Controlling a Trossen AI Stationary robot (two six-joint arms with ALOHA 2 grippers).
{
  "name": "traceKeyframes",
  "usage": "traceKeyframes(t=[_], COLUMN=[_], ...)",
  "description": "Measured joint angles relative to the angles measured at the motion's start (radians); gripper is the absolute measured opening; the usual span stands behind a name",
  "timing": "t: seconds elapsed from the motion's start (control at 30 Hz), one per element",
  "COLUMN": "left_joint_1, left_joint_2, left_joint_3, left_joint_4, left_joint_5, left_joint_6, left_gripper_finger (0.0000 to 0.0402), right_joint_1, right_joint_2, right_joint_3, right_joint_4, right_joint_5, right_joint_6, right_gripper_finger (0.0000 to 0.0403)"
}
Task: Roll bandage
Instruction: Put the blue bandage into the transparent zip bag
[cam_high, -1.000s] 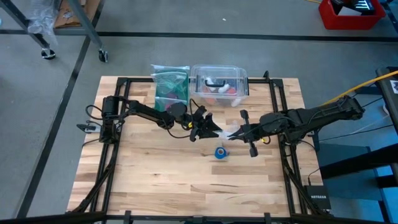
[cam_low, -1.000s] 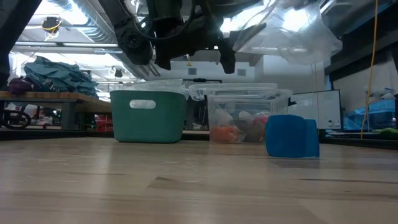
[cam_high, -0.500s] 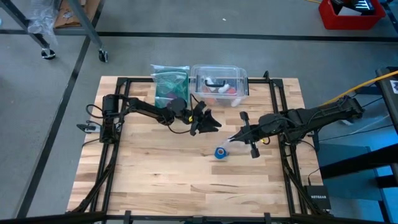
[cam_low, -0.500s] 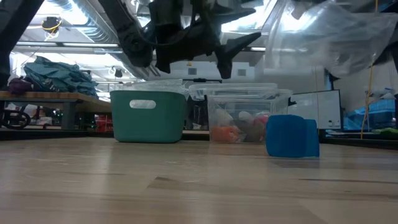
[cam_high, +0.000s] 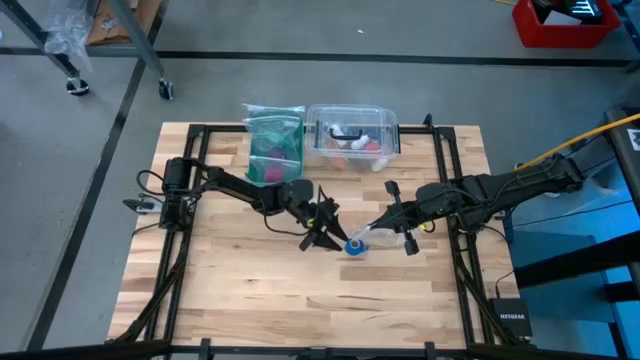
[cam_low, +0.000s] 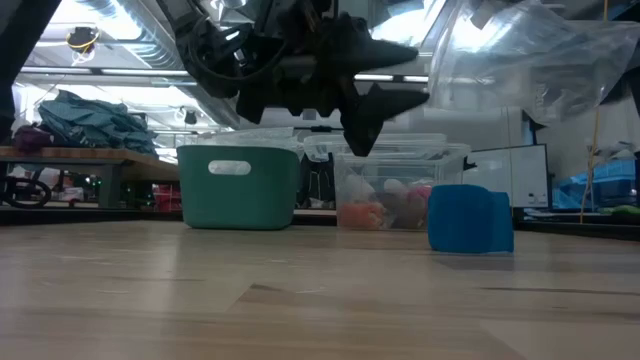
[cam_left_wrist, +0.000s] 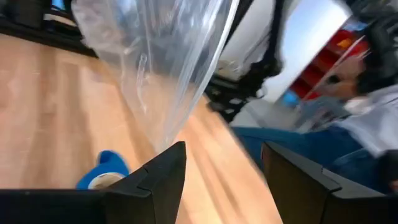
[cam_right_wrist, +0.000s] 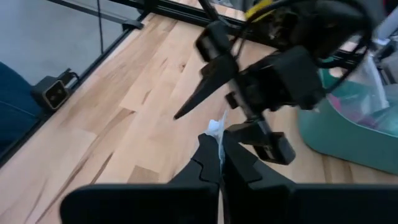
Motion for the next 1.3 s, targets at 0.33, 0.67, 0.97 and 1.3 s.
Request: traceKeyframes(t=[0.33,0.67,0.97,1.3], left_joint_1=[-0.055,-0.086,-0.088,-0.106], left_joint_2=[0.0,0.0,0.0,0.042], left_joint_3=[0.0,0.058,0.231,0.245], left_joint_4=[-0.047,-0.24,-0.604,-0.621], left_joint_5=[-0.143,-0.313,-0.393,-0.403], left_joint_6=[0.349,0.648,0.817,0.819], left_gripper_finger=[0.02,0.02,0.02,0.02], right_joint_1=[0.0,0.0,0.0,0.0], right_joint_2=[-0.017,-0.089,-0.107,-0.113], right_joint_3=[0.0,0.0,0.001,0.001], right_joint_4=[0.015,0.11,0.163,0.175], right_joint_5=[0.083,0.084,0.084,0.084], right_joint_6=[-0.001,-0.001,-0.004,-0.02], right_gripper_finger=[0.0001,0.0001,0.0001,0.0001])
